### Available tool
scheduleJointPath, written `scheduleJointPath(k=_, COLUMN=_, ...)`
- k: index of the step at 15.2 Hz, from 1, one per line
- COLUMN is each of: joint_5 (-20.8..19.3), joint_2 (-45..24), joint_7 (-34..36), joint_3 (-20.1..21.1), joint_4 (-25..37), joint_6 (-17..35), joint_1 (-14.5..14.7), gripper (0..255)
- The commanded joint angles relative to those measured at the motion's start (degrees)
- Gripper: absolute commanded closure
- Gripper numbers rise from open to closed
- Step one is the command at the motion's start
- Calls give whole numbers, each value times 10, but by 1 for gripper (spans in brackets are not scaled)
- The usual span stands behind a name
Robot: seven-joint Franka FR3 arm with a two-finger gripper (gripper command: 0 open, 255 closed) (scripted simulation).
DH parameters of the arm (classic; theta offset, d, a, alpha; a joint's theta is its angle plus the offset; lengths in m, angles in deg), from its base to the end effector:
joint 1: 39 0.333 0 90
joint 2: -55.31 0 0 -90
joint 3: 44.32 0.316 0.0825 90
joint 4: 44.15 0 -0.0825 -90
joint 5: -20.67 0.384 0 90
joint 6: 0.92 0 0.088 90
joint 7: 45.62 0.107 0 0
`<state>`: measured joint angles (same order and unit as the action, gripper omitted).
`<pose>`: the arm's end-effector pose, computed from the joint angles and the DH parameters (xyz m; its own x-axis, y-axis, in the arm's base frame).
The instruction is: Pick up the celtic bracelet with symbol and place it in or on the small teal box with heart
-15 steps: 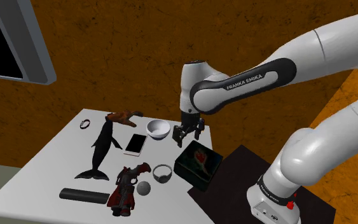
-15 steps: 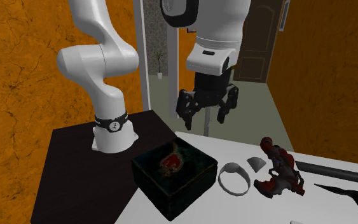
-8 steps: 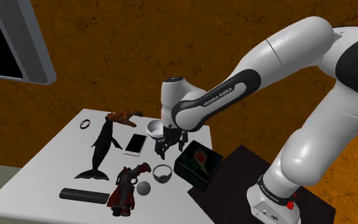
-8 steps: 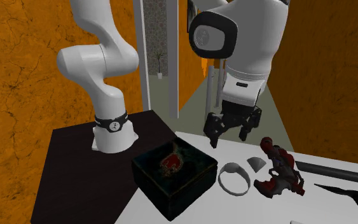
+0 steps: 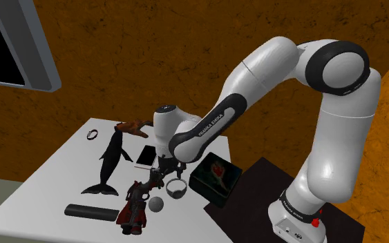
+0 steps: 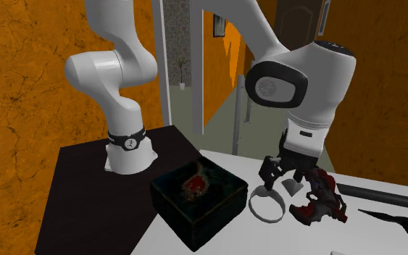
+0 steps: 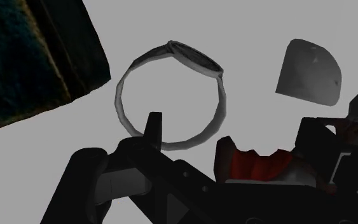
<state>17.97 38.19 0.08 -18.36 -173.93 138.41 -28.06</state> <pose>0.4193 0.3194 0.2323 0.9819 -0.1255 -0.1417 -0.1269 -0.9919 -0.0009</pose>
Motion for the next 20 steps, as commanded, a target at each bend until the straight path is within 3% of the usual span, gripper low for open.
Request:
scheduleJointPath(k=1, joint_5=-12, joint_2=-21, joint_7=12, joint_3=-5, joint_4=6, joint_6=13, joint_1=8, gripper=0)
scheduleJointPath(k=7, joint_5=-34, joint_2=-57, joint_7=27, joint_3=-18, joint_4=2, joint_6=51, joint_1=21, gripper=0)
scheduleJointPath(k=15, joint_5=-34, joint_2=-56, joint_7=27, joint_3=-18, joint_4=2, joint_6=51, joint_1=21, gripper=0)
scheduleJointPath(k=16, joint_5=-34, joint_2=-56, joint_7=27, joint_3=-18, joint_4=2, joint_6=51, joint_1=21, gripper=255)
scheduleJointPath(k=20, joint_5=-34, joint_2=-56, joint_7=27, joint_3=-18, joint_4=2, joint_6=51, joint_1=21, gripper=255)
